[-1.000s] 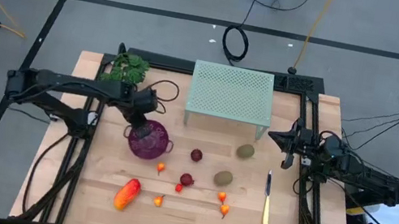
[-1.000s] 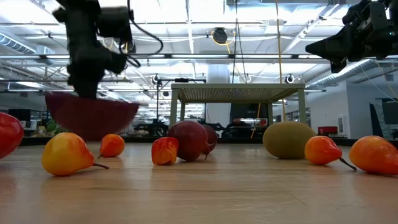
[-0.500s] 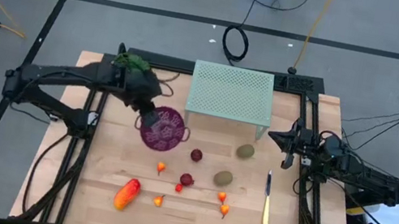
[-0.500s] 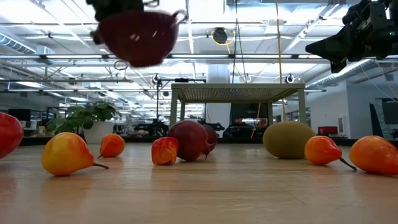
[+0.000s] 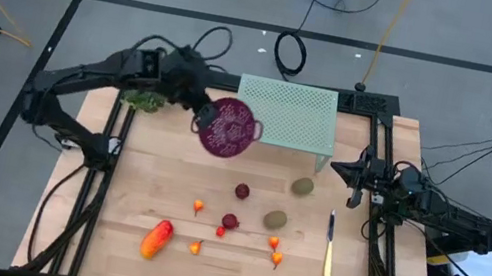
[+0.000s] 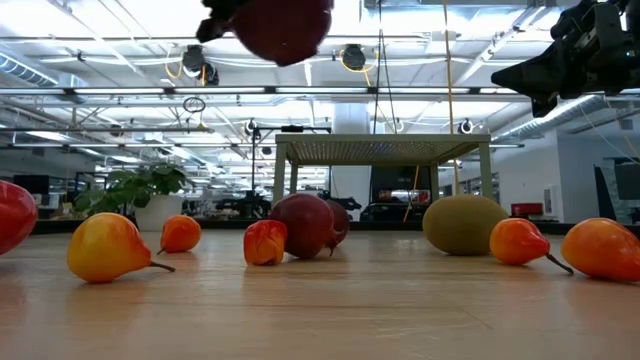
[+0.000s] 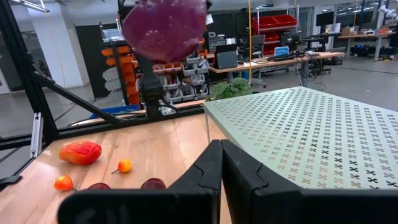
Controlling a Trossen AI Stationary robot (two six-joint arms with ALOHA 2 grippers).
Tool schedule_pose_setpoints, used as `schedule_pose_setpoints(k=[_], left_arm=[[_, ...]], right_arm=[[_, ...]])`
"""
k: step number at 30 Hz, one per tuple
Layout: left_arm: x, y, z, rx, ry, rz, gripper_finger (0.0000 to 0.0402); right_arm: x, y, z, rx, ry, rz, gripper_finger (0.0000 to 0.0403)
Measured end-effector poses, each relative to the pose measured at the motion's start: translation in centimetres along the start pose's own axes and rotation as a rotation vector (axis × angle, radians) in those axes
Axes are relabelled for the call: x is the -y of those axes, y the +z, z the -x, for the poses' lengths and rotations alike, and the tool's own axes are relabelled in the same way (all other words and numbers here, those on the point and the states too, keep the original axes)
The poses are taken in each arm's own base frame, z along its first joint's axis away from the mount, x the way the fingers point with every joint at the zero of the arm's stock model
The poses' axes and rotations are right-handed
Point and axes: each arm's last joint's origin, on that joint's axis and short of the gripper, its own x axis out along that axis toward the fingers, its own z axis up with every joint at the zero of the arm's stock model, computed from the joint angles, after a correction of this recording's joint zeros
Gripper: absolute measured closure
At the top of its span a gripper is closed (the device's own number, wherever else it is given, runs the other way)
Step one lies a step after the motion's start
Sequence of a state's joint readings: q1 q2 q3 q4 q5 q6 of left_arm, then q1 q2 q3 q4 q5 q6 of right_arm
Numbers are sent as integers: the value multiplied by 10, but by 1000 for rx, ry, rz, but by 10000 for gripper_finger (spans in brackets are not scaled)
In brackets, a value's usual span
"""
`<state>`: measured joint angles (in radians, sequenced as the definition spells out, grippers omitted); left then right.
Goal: Pick & Place Fruit
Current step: Put the strainer bowl on the shelf
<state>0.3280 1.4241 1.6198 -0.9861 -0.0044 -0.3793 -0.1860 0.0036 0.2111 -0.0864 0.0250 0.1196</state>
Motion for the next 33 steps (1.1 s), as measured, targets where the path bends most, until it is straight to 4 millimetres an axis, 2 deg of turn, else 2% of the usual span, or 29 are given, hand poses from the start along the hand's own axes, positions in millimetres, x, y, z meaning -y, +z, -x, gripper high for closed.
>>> schedule_pose_setpoints(k=[9, 18, 27, 33], left_arm=[[4, 47, -32, 17, 23, -62, 401], [-4, 77, -71, -17, 65, -45, 401], [-28, 91, -102, -31, 116, 65, 401], [-46, 92, -111, -63, 156, 148, 401]], right_arm=[[0, 0, 0, 0, 0, 0, 403], [0, 0, 0, 0, 0, 0, 403], [0, 0, 0, 0, 0, 0, 403], [0, 0, 0, -1, 0, 0, 403]])
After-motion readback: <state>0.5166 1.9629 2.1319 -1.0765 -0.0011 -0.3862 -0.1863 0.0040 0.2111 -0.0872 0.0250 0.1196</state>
